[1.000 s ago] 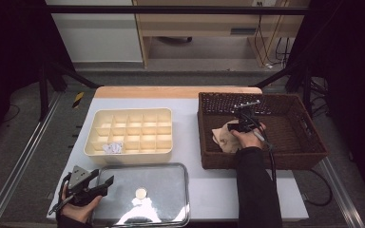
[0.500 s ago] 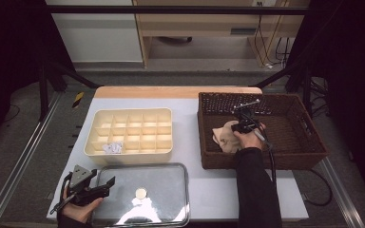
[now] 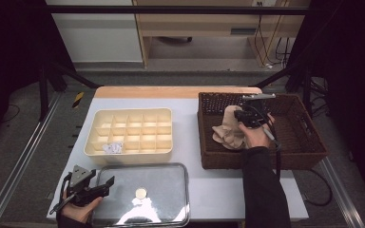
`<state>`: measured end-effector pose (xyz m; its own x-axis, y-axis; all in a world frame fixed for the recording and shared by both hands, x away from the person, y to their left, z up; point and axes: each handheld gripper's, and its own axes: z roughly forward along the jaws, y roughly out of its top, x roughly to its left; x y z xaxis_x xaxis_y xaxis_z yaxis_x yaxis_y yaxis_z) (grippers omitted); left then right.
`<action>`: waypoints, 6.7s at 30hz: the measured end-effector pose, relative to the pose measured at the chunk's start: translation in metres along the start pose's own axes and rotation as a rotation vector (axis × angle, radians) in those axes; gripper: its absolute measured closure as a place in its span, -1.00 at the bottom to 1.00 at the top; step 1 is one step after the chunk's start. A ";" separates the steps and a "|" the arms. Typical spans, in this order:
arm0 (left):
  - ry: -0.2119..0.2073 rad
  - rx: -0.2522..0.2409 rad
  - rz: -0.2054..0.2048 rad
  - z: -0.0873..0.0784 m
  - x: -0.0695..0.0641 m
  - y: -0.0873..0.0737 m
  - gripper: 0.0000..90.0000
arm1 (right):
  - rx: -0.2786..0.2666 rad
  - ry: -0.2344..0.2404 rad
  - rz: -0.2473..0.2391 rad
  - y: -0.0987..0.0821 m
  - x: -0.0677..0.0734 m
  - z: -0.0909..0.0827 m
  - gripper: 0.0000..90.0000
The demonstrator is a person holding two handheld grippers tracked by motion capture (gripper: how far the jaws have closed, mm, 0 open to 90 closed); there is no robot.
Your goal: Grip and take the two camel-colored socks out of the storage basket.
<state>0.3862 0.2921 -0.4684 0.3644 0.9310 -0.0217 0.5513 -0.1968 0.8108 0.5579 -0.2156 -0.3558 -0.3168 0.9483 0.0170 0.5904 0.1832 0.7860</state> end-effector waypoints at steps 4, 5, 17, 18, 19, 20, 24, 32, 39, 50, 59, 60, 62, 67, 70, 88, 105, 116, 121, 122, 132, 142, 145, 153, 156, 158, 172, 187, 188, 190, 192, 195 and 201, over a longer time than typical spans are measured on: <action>0.019 0.013 0.043 0.001 -0.005 0.000 -0.18 | -0.057 0.009 -0.022 0.011 0.003 -0.020 0.93; 0.013 0.013 0.051 0.002 -0.005 0.000 -0.16 | -0.070 0.012 -0.027 0.013 0.004 -0.025 0.93; 0.010 -0.011 0.059 -0.002 -0.003 0.001 -0.11 | -0.192 0.058 -0.073 0.031 0.021 -0.074 0.94; 0.011 -0.010 0.060 -0.002 -0.003 0.001 -0.10 | -0.203 0.064 -0.079 0.031 0.023 -0.078 0.94; 0.013 -0.008 0.062 -0.002 -0.003 0.001 -0.10 | -0.209 0.070 -0.083 0.031 0.025 -0.080 0.94; 0.011 -0.005 0.059 -0.002 -0.003 0.001 -0.09 | -0.218 0.078 -0.088 0.030 0.027 -0.083 0.94; -0.001 0.014 0.036 -0.001 -0.002 0.002 -0.09 | -0.257 0.110 -0.100 0.028 0.033 -0.096 0.94; -0.011 -0.007 -0.014 -0.004 0.004 0.003 -0.21 | -0.301 0.175 -0.148 0.016 0.051 -0.118 0.94; -0.002 -0.007 -0.008 -0.004 0.003 0.002 -0.26 | -0.321 0.240 -0.182 0.007 0.069 -0.132 0.94; -0.009 -0.007 -0.009 -0.004 0.003 0.002 -0.27 | -0.311 0.345 -0.239 -0.017 0.101 -0.142 0.94; -0.005 -0.011 -0.005 -0.004 0.003 0.002 -0.29 | -0.279 0.405 -0.252 -0.045 0.114 -0.139 0.94; -0.004 -0.011 -0.004 -0.004 0.003 0.002 -0.29 | -0.269 0.411 -0.251 -0.049 0.115 -0.137 0.94; -0.003 -0.010 -0.004 -0.004 0.003 0.002 -0.30 | -0.252 0.415 -0.250 -0.058 0.116 -0.133 0.94; 0.003 -0.011 -0.003 -0.004 0.002 0.002 -0.30 | -0.207 0.427 -0.225 -0.081 0.113 -0.122 0.94; 0.004 -0.013 -0.003 -0.004 0.003 0.002 -0.30 | -0.163 0.428 -0.214 -0.097 0.111 -0.112 0.94; -0.001 -0.017 0.001 -0.005 0.003 0.002 -0.31 | 0.043 0.381 -0.149 -0.159 0.099 -0.054 0.93; 0.004 -0.014 0.004 -0.005 0.002 0.002 -0.33 | 0.003 0.369 -0.152 -0.160 0.098 -0.054 0.69; 0.008 -0.015 0.005 -0.004 0.002 0.002 -0.34 | -0.108 0.350 -0.117 -0.137 0.087 -0.077 0.53; 0.010 -0.009 0.008 -0.004 0.002 0.002 -0.35 | -0.144 0.333 -0.105 -0.123 0.084 -0.086 0.47; 0.010 -0.008 0.007 -0.004 0.002 0.002 -0.35 | -0.154 0.328 -0.106 -0.120 0.083 -0.088 0.45; 0.011 -0.012 0.008 -0.004 0.003 0.002 -0.36 | -0.232 0.262 -0.087 -0.077 0.070 -0.098 0.27; 0.030 -0.026 0.020 -0.004 0.002 0.003 -0.43 | -0.254 0.178 -0.050 -0.040 0.049 -0.085 0.10; 0.039 -0.027 0.034 -0.005 0.001 0.004 -0.43 | -0.245 0.152 -0.058 -0.032 0.045 -0.078 0.04; 0.032 -0.029 0.023 -0.006 0.001 0.004 -0.41 | -0.235 0.117 -0.044 -0.008 0.032 -0.059 0.00; 0.026 -0.027 0.000 -0.006 0.003 0.003 -0.41 | -0.224 0.106 -0.021 -0.002 0.023 -0.052 -0.04; 0.021 -0.027 -0.007 -0.005 0.005 0.003 -0.41 | -0.219 0.082 -0.010 0.003 0.015 -0.046 -0.04; 0.009 -0.032 -0.003 -0.005 0.005 0.002 -0.40 | -0.117 -0.040 0.016 0.005 -0.019 -0.010 0.00; 0.003 -0.033 0.005 -0.004 0.004 0.002 -0.40 | 0.045 -0.103 0.041 -0.021 -0.039 0.028 0.10; 0.003 -0.034 0.005 -0.004 0.004 0.002 -0.40 | 0.053 -0.111 0.039 -0.022 -0.040 0.029 0.10; 0.002 -0.035 0.006 -0.004 0.004 0.002 -0.40 | 0.072 -0.111 0.041 -0.024 -0.041 0.032 0.08; 0.003 -0.030 0.006 -0.004 0.004 0.002 -0.40 | 0.084 -0.112 0.036 -0.026 -0.041 0.034 0.07; 0.002 -0.032 0.008 -0.004 0.004 0.002 -0.40 | 0.069 -0.110 0.042 -0.032 -0.043 0.037 0.08; 0.002 -0.031 0.007 -0.004 0.004 0.002 -0.40 | 0.129 -0.116 0.070 -0.038 -0.046 0.043 0.03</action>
<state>0.3857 0.2967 -0.4650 0.3664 0.9303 -0.0149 0.5255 -0.1937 0.8285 0.5818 -0.2550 -0.4133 -0.1879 0.9821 -0.0083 0.7005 0.1400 0.6997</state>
